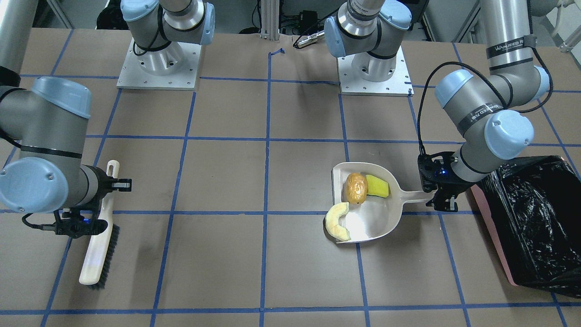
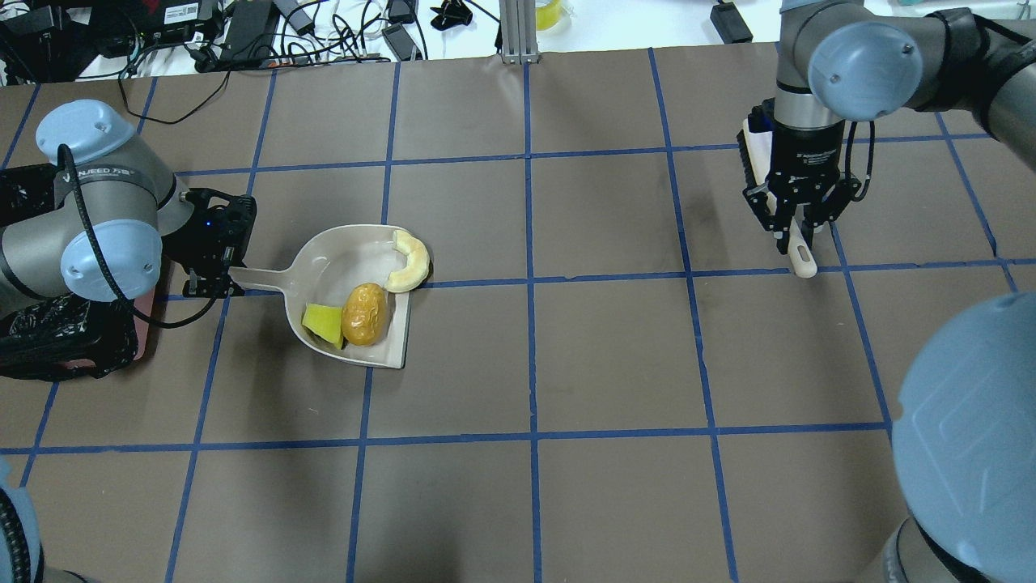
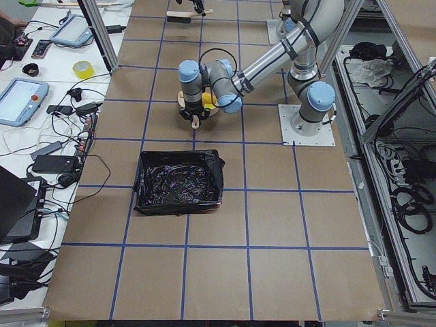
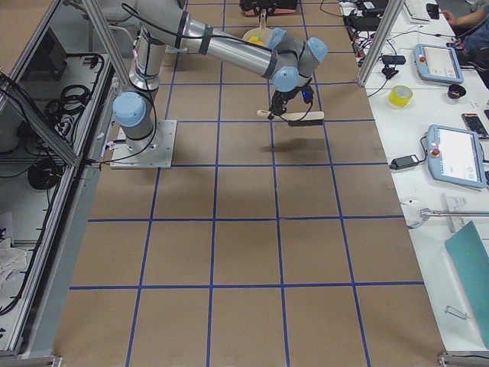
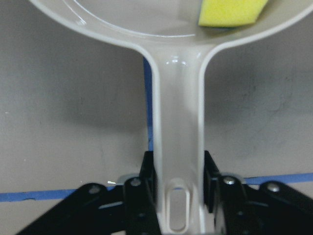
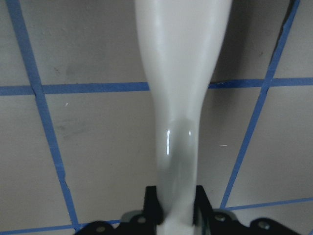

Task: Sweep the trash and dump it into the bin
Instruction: 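Lift the brush away from the dustpan with the right gripper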

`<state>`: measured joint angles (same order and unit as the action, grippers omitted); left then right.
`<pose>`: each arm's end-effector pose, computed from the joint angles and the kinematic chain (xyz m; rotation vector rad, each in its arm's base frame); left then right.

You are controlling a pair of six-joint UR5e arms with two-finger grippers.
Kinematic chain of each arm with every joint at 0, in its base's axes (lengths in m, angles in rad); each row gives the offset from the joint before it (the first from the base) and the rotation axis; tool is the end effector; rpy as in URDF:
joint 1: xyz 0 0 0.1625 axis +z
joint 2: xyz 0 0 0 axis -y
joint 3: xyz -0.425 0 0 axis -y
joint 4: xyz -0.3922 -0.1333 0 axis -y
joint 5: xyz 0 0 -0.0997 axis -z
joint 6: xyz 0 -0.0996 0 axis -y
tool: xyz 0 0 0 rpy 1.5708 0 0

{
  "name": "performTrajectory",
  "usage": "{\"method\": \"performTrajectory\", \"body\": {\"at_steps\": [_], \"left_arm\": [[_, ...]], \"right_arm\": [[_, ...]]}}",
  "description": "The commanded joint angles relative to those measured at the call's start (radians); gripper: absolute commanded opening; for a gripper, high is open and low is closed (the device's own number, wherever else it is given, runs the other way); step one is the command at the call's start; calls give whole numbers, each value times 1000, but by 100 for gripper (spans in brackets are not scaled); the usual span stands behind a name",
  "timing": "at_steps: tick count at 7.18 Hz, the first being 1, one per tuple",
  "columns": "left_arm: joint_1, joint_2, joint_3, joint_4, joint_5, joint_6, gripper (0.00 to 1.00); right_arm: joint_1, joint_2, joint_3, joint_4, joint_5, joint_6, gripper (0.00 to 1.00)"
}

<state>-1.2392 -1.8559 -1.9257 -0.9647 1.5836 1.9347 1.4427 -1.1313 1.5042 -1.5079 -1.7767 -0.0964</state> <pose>0.0478 -0.5445 0.2332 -2.2389 -2.1673 -0.0405 0.0360 -0.6049 0.2738 0.0205 -2.9131 -0.6745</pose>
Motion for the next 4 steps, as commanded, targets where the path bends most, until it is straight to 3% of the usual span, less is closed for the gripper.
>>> {"method": "performTrajectory", "body": {"at_steps": [1, 3, 4], "left_arm": [[1, 0, 1, 0, -1, 1, 1], [3, 1, 1, 1, -1, 1, 1], [3, 1, 1, 1, -1, 1, 1]], "right_arm": [[131, -18, 31, 0, -18, 91, 4], [426, 42, 18, -8, 14, 331, 4], [541, 66, 4, -35, 90, 456, 4]]}}
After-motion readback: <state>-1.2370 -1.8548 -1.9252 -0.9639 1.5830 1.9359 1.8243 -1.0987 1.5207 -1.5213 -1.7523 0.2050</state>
